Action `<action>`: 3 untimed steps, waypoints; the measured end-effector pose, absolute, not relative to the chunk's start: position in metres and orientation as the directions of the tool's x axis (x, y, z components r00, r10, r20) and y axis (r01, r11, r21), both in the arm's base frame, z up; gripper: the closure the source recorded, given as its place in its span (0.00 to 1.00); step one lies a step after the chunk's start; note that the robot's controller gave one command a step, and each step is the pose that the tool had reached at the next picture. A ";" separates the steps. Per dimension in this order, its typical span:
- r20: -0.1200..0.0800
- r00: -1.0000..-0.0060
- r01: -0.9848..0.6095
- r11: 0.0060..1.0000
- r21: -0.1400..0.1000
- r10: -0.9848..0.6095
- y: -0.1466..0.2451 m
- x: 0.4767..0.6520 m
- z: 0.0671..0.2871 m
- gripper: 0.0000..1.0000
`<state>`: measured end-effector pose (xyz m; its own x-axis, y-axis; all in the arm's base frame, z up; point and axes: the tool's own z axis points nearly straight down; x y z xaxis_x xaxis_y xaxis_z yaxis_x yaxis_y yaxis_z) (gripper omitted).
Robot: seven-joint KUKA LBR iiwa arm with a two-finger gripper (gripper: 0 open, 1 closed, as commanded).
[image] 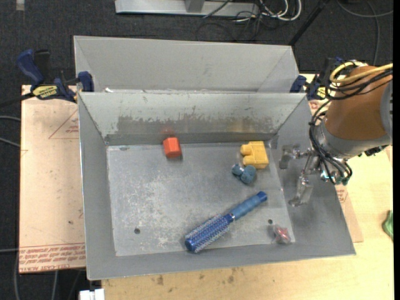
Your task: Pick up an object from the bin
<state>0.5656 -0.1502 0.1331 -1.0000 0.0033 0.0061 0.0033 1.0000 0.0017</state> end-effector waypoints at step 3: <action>0.003 -0.981 -0.192 0.981 0.004 -0.192 -0.091 0.538 0.068 0.00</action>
Offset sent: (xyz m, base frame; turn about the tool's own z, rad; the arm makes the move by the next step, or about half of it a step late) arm 0.0000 0.0000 0.0000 0.0000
